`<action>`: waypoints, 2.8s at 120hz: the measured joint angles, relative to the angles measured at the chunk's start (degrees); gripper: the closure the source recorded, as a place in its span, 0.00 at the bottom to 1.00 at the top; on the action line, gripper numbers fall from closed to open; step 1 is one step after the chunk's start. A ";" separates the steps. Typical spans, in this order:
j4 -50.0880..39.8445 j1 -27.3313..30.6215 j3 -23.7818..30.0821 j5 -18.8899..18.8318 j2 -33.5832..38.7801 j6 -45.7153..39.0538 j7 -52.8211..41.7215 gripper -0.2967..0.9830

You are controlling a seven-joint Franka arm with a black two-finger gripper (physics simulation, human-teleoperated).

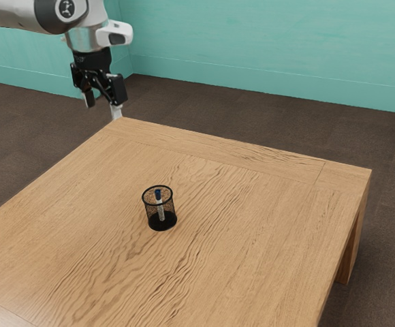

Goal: Take the marker out of the pen holder and place it to the left of the pen holder.

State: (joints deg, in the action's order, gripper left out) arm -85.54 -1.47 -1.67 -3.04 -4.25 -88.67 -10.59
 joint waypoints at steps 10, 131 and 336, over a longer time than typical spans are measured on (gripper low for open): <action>0.00 0.09 0.00 0.01 -0.06 -0.70 -0.07 0.23; -27.99 -5.02 2.54 -13.00 -8.50 -43.88 -30.28 0.23; 38.86 6.86 2.35 -15.11 -52.56 19.45 -26.96 0.84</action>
State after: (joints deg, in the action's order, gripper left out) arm -46.68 5.39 0.68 -18.15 -56.82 -69.22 -37.54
